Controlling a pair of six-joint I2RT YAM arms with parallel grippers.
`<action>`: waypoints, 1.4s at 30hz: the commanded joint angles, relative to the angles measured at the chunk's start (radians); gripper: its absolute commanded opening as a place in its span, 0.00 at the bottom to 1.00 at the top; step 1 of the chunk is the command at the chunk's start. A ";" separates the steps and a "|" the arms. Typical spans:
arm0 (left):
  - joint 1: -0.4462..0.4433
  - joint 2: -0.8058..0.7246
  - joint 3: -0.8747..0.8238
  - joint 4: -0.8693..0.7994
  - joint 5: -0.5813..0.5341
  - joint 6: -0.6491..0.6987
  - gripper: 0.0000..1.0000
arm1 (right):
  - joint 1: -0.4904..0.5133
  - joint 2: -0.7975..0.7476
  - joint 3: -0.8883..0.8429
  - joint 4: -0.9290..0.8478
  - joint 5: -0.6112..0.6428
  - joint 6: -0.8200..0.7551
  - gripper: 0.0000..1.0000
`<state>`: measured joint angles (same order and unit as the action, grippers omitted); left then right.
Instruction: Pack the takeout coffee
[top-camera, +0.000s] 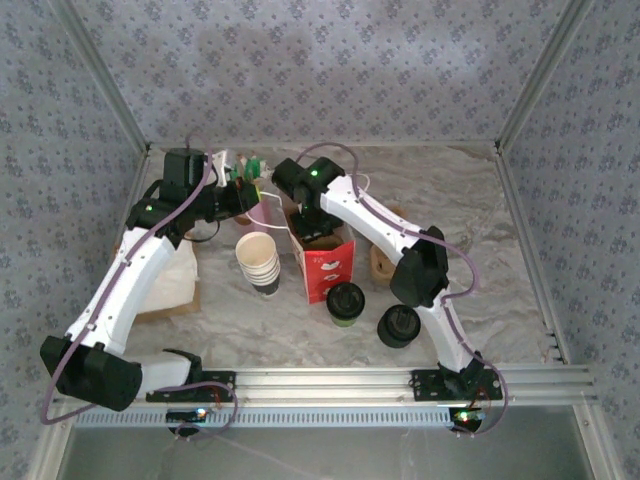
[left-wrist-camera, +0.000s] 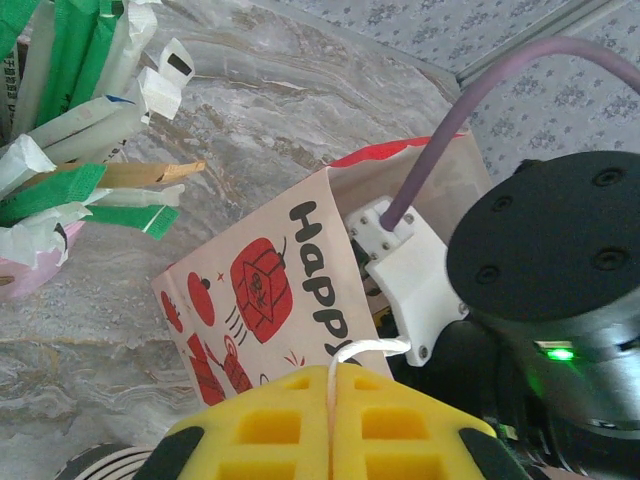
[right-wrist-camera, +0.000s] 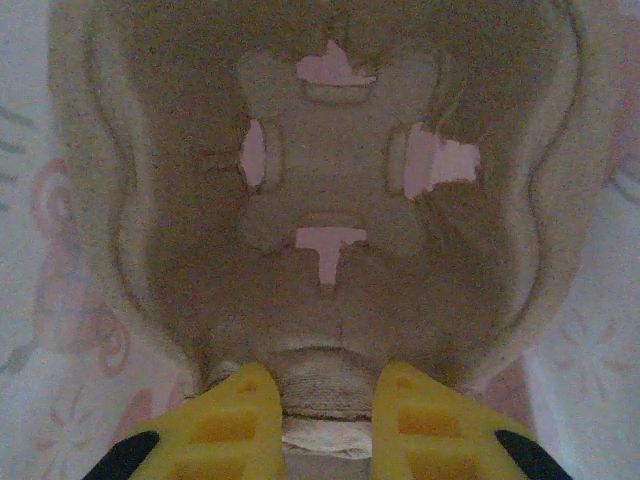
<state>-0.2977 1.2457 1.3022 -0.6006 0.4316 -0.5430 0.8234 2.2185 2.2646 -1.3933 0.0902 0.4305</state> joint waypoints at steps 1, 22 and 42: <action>-0.004 -0.006 -0.001 0.020 -0.009 -0.002 0.04 | 0.005 0.011 -0.036 0.031 -0.009 0.032 0.20; -0.004 -0.003 0.003 0.026 -0.013 -0.009 0.04 | -0.005 0.001 -0.178 0.116 -0.009 0.041 0.35; -0.006 0.090 0.070 0.106 -0.033 -0.017 0.14 | -0.040 -0.139 -0.109 0.100 -0.050 -0.001 0.64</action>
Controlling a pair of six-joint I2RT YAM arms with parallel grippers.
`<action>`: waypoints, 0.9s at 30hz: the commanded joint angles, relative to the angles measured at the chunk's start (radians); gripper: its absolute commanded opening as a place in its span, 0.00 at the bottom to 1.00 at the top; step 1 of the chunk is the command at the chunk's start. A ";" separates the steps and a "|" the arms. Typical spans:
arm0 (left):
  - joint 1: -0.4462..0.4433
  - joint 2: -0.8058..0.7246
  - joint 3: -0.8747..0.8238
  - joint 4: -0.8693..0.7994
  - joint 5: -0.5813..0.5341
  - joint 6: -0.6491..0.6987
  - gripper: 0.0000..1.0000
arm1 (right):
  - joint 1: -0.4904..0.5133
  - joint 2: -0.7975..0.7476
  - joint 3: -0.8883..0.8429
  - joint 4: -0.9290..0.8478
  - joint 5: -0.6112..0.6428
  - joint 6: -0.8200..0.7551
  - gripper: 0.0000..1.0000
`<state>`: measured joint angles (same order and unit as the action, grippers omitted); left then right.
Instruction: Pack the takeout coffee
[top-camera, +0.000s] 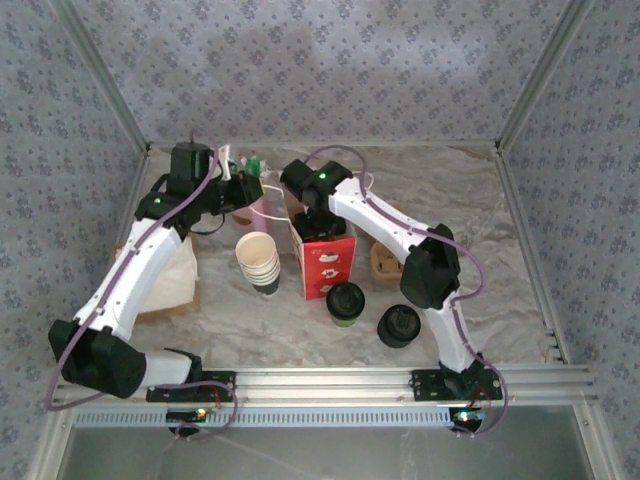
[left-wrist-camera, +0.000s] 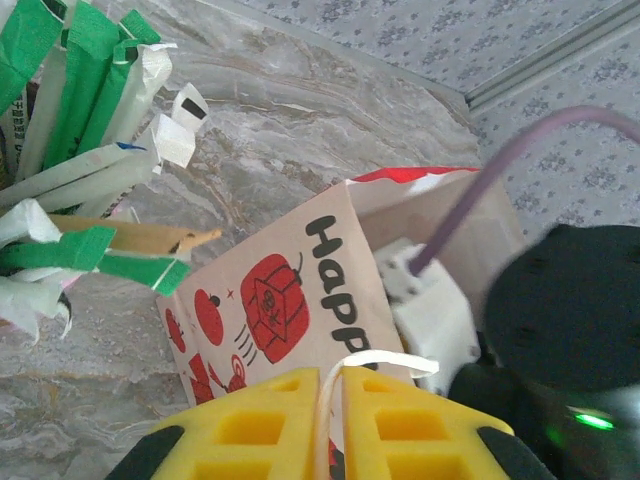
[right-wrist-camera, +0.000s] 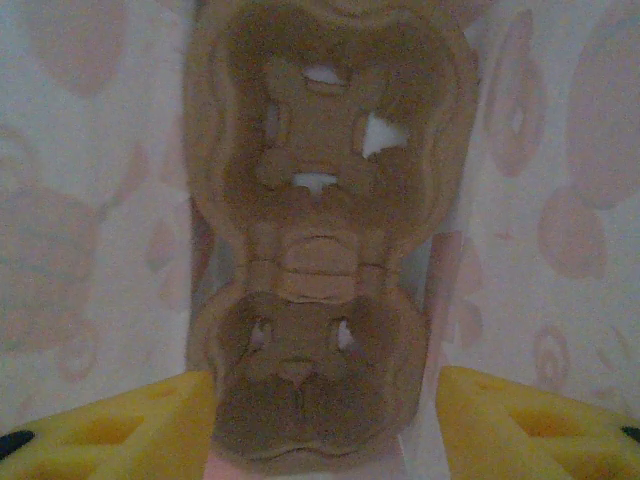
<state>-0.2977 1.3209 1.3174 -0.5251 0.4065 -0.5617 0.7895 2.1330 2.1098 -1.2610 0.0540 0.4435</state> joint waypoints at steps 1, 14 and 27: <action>-0.006 0.020 0.060 0.030 -0.010 0.002 0.15 | -0.009 -0.057 0.057 -0.036 -0.017 -0.019 0.64; -0.006 0.057 0.153 -0.045 -0.058 0.016 0.42 | -0.021 -0.173 0.161 -0.046 -0.040 -0.072 0.94; -0.027 -0.040 0.305 -0.185 -0.095 0.037 0.91 | -0.023 -0.368 0.129 0.054 -0.103 -0.101 1.00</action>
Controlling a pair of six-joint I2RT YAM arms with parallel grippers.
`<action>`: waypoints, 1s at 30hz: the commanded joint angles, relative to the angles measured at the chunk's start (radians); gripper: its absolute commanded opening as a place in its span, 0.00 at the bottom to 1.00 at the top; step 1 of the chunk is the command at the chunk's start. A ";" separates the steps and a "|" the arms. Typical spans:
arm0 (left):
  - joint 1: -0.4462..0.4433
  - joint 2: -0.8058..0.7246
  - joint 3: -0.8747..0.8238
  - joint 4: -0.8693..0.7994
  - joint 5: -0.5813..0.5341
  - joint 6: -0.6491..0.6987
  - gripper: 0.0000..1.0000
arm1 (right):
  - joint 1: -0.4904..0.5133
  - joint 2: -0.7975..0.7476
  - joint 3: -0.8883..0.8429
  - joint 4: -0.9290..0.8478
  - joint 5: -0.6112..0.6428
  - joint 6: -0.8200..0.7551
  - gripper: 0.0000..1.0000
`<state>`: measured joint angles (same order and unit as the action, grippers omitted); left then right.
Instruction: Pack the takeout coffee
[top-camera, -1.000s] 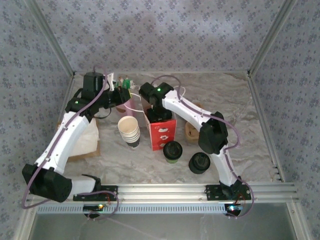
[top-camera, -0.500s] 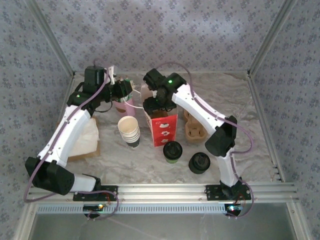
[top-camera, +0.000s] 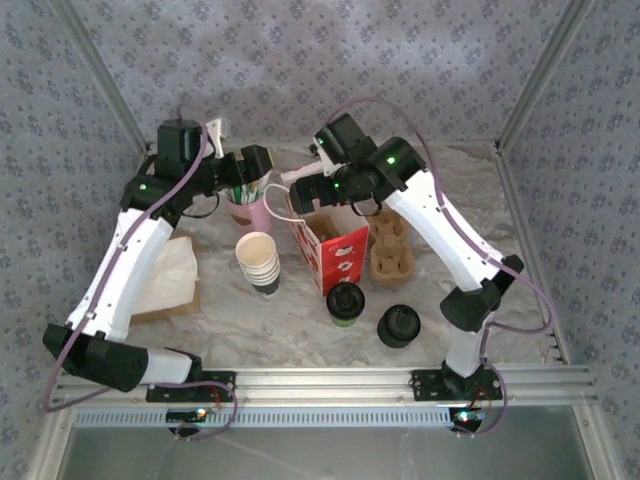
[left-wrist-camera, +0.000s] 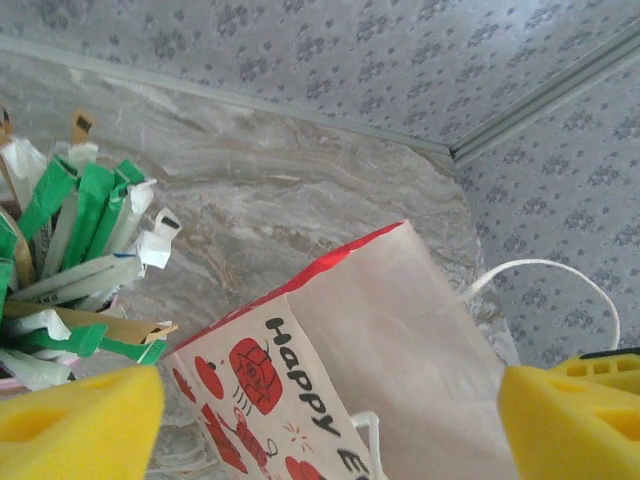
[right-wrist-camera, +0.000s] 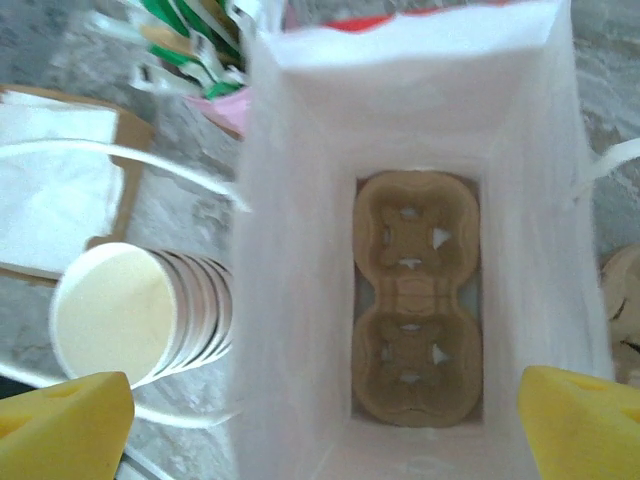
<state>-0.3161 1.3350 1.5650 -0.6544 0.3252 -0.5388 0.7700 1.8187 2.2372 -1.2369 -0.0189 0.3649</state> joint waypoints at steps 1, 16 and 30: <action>-0.013 -0.064 0.062 -0.063 -0.015 0.014 0.94 | -0.003 -0.067 -0.007 0.038 -0.032 -0.027 1.00; -0.289 -0.293 -0.111 -0.177 -0.201 0.021 0.99 | -0.042 -0.591 -0.588 0.273 -0.032 -0.065 1.00; -0.610 -0.493 -0.508 0.068 -0.451 -0.055 0.98 | -0.219 -0.987 -1.296 0.719 -0.243 -0.066 0.84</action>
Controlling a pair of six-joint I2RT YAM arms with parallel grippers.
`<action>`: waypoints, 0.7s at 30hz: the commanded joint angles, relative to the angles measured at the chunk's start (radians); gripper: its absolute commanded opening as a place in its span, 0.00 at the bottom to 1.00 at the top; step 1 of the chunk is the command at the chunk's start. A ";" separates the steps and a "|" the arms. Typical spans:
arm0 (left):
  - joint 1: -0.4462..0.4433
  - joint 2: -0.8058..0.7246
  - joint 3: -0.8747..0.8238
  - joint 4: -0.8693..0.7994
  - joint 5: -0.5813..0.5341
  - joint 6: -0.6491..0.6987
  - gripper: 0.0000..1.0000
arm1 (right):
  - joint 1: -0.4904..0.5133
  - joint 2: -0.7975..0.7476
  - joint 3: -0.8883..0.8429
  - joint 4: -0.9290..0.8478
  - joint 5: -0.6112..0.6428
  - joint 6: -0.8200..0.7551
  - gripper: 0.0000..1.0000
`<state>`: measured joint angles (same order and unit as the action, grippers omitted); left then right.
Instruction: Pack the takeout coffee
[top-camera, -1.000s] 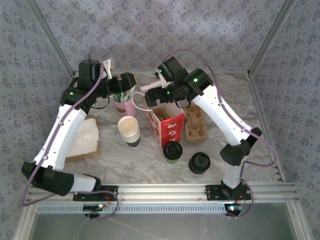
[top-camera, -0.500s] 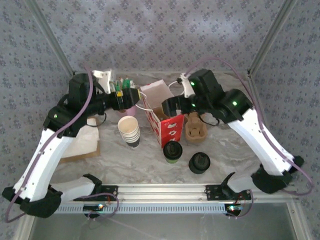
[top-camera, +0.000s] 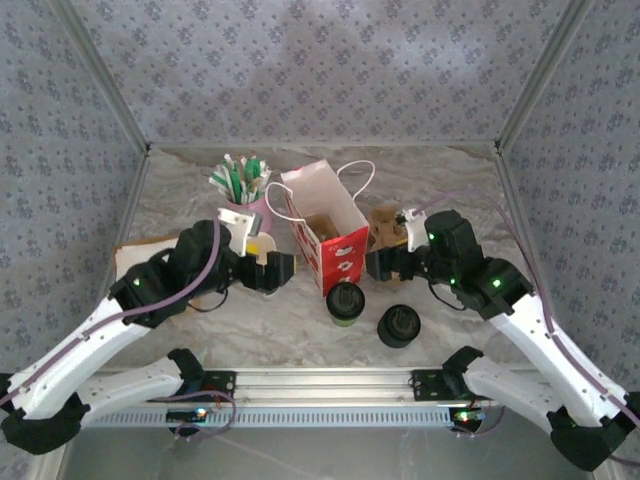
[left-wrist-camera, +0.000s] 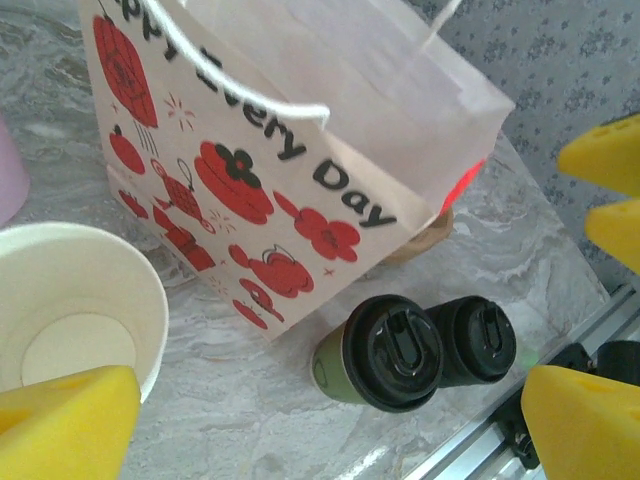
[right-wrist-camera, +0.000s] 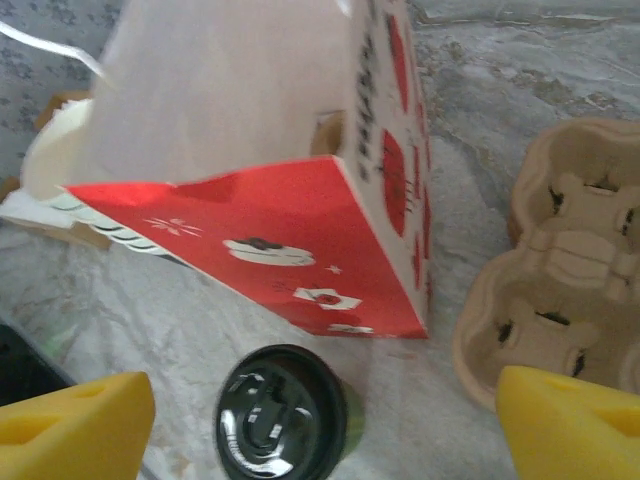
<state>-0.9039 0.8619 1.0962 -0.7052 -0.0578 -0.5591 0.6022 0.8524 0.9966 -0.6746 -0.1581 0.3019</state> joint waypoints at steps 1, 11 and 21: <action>-0.027 -0.014 -0.054 0.135 -0.068 -0.043 0.97 | -0.074 -0.014 -0.075 0.175 -0.129 0.006 0.81; -0.102 0.104 -0.126 0.253 -0.074 -0.066 0.81 | -0.256 0.123 -0.120 0.208 -0.268 0.086 0.38; -0.183 0.163 -0.204 0.387 -0.071 -0.151 0.41 | -0.244 0.221 -0.139 0.279 -0.318 0.071 0.37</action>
<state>-1.0706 1.0046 0.9085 -0.4126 -0.1238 -0.6666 0.3454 1.0603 0.8661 -0.4339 -0.4355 0.3767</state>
